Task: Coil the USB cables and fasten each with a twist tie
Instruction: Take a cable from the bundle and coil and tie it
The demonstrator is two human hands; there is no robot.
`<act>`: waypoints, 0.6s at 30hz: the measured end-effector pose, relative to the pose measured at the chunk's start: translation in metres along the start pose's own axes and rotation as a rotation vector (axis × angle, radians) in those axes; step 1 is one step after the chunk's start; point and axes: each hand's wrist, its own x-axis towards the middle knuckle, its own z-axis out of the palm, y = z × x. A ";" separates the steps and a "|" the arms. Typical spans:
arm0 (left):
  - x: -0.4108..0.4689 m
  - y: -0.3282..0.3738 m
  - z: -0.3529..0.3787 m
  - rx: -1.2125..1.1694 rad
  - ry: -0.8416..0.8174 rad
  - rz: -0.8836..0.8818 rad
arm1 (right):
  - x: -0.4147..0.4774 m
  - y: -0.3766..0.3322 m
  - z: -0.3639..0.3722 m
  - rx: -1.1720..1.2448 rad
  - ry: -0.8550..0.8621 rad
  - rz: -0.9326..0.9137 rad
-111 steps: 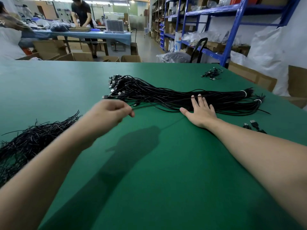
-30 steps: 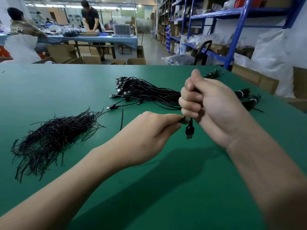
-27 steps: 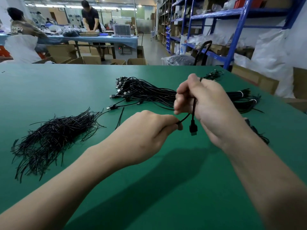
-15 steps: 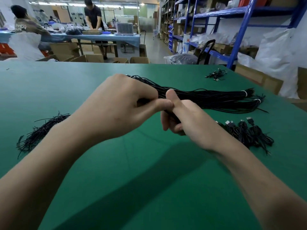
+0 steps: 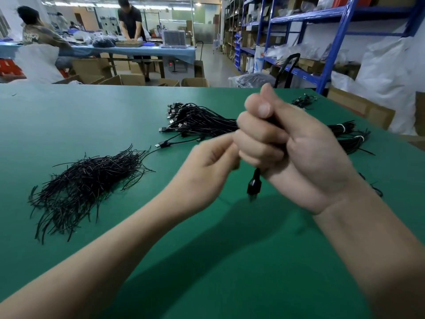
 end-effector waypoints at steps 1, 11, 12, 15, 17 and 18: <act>-0.001 0.000 0.003 0.088 -0.038 -0.008 | 0.002 -0.003 -0.003 -0.044 0.076 -0.028; 0.003 0.033 -0.025 0.802 -0.129 0.175 | 0.001 0.003 -0.021 -1.170 0.442 -0.120; 0.003 0.038 -0.030 0.827 -0.120 0.207 | 0.001 0.004 -0.020 -1.265 0.415 -0.083; 0.005 0.047 -0.039 0.852 -0.159 0.274 | 0.002 0.010 -0.018 -1.325 0.355 0.013; 0.005 0.050 -0.042 0.840 -0.180 0.300 | 0.002 0.011 -0.018 -1.312 0.335 0.069; 0.005 0.052 -0.044 0.840 -0.156 0.321 | 0.001 0.010 -0.020 -1.304 0.317 0.102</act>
